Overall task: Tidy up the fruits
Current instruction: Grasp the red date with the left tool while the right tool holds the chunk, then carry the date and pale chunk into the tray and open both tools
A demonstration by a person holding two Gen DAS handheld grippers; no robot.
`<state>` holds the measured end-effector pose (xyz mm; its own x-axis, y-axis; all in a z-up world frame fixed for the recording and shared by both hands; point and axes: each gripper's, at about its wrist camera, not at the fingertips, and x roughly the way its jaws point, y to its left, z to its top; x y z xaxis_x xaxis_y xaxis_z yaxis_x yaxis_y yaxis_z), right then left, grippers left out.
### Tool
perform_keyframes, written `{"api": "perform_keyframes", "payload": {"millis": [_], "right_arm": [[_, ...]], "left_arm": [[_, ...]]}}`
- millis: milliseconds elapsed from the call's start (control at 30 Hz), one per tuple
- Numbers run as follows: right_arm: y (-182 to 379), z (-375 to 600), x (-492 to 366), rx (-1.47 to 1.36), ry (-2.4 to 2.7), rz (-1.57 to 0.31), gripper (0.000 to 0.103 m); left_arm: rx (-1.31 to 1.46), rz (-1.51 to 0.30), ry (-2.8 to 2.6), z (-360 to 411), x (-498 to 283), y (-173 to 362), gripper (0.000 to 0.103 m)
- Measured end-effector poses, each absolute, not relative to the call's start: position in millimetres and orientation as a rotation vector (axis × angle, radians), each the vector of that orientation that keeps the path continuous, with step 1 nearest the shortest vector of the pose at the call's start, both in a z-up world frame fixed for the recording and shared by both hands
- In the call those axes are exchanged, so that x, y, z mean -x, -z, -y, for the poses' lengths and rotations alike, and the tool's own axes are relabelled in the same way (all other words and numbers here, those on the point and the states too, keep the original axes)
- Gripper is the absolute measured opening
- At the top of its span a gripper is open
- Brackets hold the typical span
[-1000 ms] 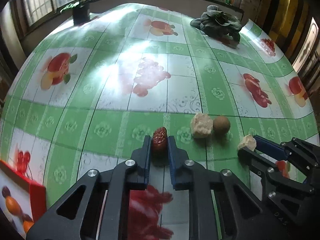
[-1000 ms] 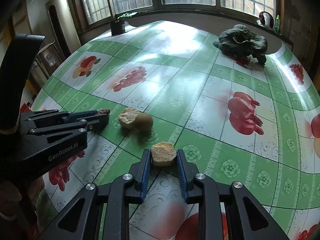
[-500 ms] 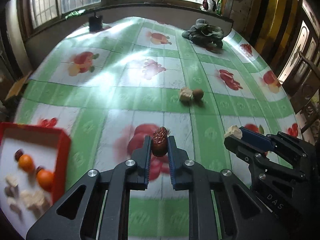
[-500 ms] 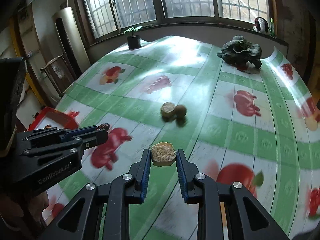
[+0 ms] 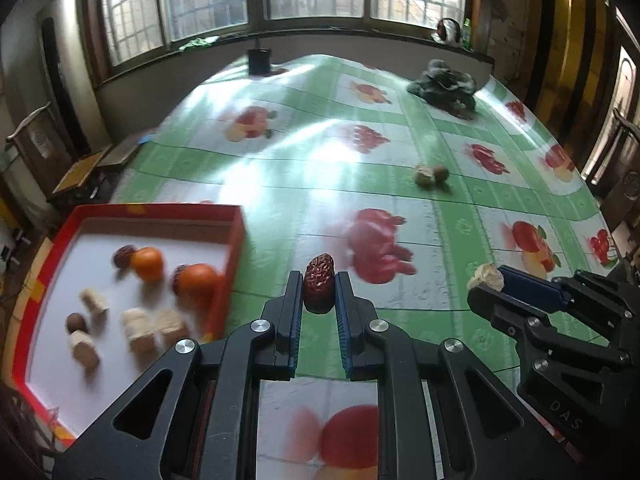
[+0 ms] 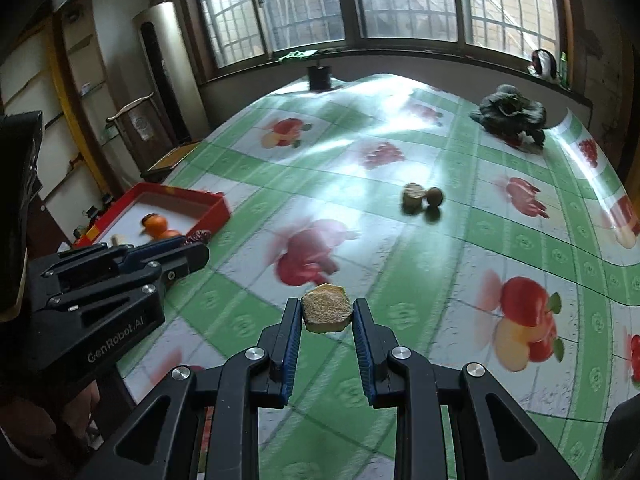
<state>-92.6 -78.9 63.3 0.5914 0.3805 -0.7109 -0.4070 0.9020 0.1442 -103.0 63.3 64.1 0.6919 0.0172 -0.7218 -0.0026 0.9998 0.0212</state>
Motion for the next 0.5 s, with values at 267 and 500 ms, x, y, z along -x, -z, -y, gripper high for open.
{"api": "perform_keyframes", "payload": {"millis": [267, 500], "right_arm": [[-69, 45, 105, 0.075, -0.519, -0.808, 0.025], [-75, 16, 112, 0.113, -0.572, -0.793, 0.025]], "left_arm": [[-0.017, -0.767, -0.095, -97, 123, -69, 0.015], [0.017, -0.76, -0.143, -122, 129, -71, 0.015]]}}
